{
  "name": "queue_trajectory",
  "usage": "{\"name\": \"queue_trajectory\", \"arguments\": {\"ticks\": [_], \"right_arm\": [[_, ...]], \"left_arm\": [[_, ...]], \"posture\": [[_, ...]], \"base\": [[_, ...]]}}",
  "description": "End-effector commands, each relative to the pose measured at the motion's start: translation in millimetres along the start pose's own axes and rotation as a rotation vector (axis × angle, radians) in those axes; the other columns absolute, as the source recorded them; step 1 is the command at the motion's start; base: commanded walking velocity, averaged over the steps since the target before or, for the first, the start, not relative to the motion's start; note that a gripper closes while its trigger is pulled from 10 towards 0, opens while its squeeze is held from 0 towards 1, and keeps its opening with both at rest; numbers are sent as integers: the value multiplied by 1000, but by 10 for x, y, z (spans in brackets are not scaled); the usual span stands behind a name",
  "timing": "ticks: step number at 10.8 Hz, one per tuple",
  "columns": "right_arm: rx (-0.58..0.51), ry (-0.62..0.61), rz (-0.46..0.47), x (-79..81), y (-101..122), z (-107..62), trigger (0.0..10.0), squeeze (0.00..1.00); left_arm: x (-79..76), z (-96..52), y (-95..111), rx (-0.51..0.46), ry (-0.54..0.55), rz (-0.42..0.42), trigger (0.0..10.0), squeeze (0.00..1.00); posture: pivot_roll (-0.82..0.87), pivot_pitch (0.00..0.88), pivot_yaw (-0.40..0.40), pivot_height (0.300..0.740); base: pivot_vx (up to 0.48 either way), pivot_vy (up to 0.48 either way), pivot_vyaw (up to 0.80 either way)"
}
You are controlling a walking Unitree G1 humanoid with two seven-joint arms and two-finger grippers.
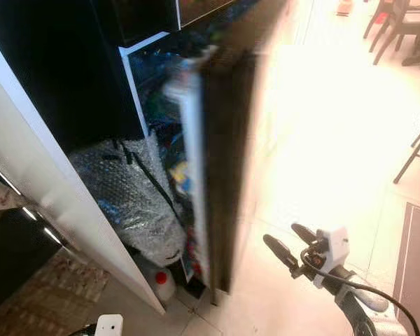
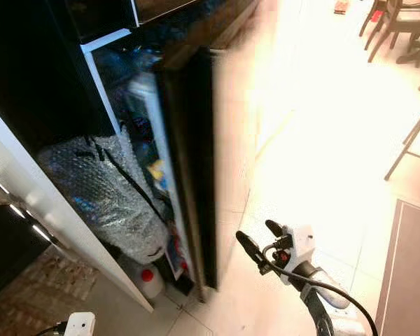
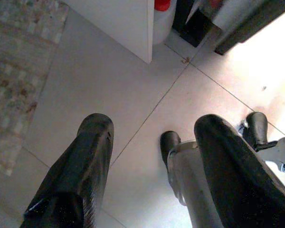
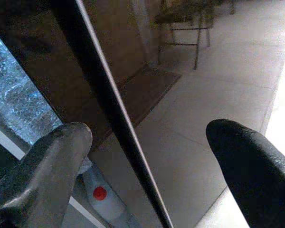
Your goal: Restocking fridge
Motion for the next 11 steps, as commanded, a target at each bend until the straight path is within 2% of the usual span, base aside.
{"name": "queue_trajectory", "arguments": {"ticks": [1, 3, 4, 6, 8, 11], "right_arm": [[-2, 16, 5, 28, 17, -1, 10000, 0], [7, 32, 14, 61, 8, -18, 10000, 0], [14, 8, -11, 34, -2, 2, 10000, 0], [1, -216, -73, -292, 47, 53, 10000, 0], [-20, -361, -79, -502, 127, 73, 10000, 0], [-38, -436, -51, -547, 181, 182, 10000, 0]], "left_arm": [[39, -14, -45, 18, 6, 16, 10000, 0], [50, -25, -83, 28, 10, 14, 10000, 0], [52, -26, -89, 30, 11, 13, 10000, 0], [51, -24, -87, 30, 13, 11, 10000, 0], [50, -21, -82, 30, 17, 11, 10000, 0], [59, -18, -64, 23, 27, 6, 10000, 0]], "posture": [[-105, 21, 62, 740], [-105, 31, 60, 740], [-104, 35, 59, 740], [-100, 38, 56, 740], [-98, 39, 56, 740], [-96, 40, 59, 740]], "base": [[0, 0, 0], [0, 0, 0], [0, 0, 0], [0, 0, 0], [0, 0, 0], [0, 0, 0]]}}
Point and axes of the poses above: a point about 5 cm out from each wrist's last joint towards the gripper, its own z axis pointing out of the wrist towards the gripper, its own y axis along the axis of the wrist's last joint, x = y × z, the point moved 5 cm from there along z, pointing out of the wrist towards the gripper, and after that the axes turned 4 degrees about -z, right-handed, at the moved point
